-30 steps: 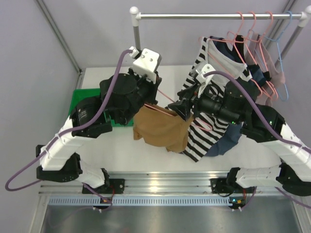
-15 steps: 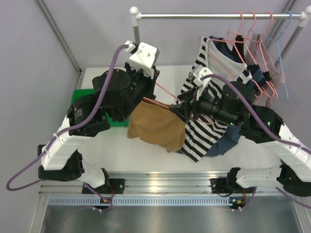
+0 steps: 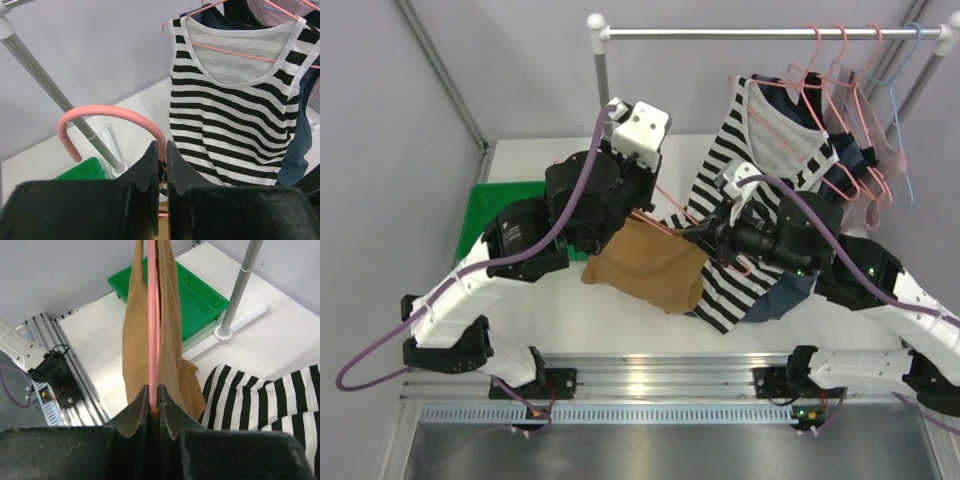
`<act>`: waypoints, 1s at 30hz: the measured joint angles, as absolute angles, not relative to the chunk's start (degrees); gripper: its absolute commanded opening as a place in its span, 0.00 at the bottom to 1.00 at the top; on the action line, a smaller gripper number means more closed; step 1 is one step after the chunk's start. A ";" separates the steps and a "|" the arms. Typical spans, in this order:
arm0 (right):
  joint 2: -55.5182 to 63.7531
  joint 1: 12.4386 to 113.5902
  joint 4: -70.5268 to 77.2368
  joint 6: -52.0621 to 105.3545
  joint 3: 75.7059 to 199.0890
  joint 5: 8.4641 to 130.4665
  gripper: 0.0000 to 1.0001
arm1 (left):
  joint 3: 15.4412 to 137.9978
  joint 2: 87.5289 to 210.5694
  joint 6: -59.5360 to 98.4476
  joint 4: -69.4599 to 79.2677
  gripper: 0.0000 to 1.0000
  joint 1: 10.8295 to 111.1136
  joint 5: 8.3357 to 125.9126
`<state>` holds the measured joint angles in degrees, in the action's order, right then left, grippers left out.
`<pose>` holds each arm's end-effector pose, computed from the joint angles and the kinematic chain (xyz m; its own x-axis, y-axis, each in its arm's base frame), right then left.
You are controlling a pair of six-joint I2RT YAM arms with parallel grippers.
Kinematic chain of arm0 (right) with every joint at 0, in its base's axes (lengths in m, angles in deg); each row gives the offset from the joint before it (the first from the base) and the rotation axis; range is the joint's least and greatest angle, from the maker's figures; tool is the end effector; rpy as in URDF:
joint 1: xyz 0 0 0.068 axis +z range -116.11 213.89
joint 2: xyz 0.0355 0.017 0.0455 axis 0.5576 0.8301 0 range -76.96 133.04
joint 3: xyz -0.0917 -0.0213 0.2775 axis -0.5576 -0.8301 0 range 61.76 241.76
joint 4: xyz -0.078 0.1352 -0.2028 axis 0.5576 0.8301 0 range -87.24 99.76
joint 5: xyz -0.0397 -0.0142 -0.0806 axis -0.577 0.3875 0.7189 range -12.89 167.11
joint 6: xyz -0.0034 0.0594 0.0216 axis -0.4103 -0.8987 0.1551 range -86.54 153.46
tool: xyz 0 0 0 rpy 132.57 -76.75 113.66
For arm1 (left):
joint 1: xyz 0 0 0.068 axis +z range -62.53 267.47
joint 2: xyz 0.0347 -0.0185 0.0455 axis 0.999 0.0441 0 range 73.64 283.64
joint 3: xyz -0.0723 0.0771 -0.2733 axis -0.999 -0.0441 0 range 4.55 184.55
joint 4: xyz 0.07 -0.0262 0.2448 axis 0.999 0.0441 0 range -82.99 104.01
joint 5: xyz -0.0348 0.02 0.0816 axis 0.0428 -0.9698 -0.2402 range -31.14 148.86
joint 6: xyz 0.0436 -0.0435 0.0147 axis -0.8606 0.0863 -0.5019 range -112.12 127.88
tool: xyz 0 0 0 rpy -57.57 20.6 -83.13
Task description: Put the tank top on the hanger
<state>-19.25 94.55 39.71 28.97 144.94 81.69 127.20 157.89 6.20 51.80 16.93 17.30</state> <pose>0.0907 0.1532 0.4869 -0.1623 -0.1295 -0.9782 -0.8203 0.5686 0.0609 0.1141 -0.2263 0.5801 -0.0228 0.1304 -0.9912 0.4868 0.8674 0.1029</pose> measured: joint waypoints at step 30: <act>-24.50 94.49 36.21 23.16 139.30 89.53 0.00 | 107.44 146.52 7.73 42.06 0.79 16.97 23.07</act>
<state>-24.50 94.49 36.21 23.16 139.30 89.53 107.44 146.52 7.73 42.06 16.97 23.07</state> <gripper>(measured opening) 0.055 0.790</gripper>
